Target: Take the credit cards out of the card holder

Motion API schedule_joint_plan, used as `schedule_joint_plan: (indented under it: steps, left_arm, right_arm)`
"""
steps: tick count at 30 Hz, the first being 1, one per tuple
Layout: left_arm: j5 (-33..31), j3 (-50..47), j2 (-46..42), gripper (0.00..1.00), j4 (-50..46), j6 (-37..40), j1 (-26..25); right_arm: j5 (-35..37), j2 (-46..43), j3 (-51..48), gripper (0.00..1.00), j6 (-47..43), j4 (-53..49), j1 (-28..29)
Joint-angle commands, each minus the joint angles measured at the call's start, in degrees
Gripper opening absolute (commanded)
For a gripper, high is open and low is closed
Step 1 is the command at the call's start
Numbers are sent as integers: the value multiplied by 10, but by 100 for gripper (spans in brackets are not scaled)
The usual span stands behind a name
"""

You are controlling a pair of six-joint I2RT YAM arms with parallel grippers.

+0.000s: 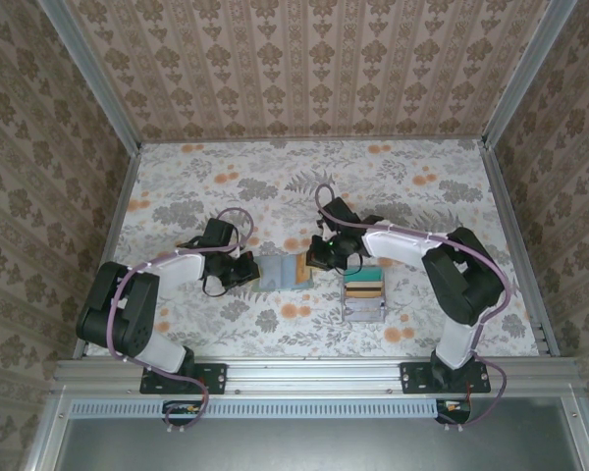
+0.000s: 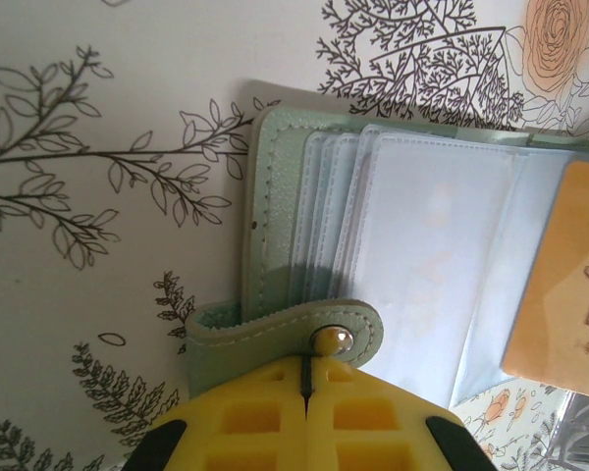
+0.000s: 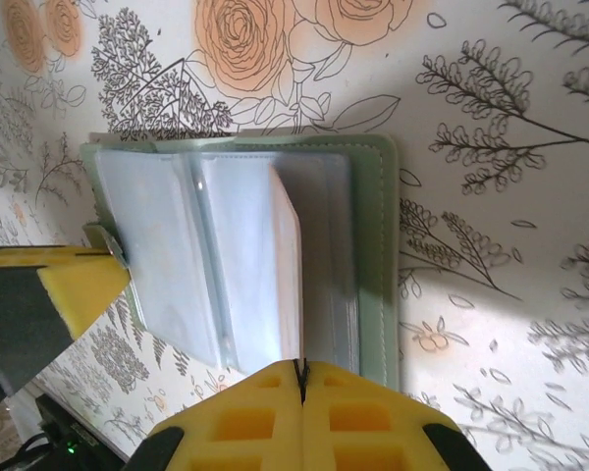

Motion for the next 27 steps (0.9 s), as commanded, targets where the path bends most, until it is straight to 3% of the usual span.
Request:
schedule_joint_plan:
  steps: [1,10,11,13,19,20,21,27]
  left_arm:
    - [-31,2,-9,0,-49,8,-1]
    - [-33,58,-105,0,-85,13,-1]
    - [-34,64,-118,3,-86,14,-1]
    - [-35,74,-143,20,-83,18,0]
    - [-59,91,-207,86,-77,22,4]
    - [-66,92,-216,94,-77,22,5]
    - [-72,93,-224,99,-77,23,5]
    - [-107,92,-267,100,-83,26,10]
  right_arm:
    - [32,-39,36,1,-43,-81,-3]
    - [94,-131,133,0,-205,-264,0]
    - [106,-143,140,0,-226,-282,2]
    - [131,-163,151,0,-268,-321,3]
    - [183,-218,144,0,-439,-399,22]
    - [196,-223,134,0,-469,-403,28]
    - [204,-238,126,0,-492,-406,33]
    - [239,-274,80,0,-674,-433,62]
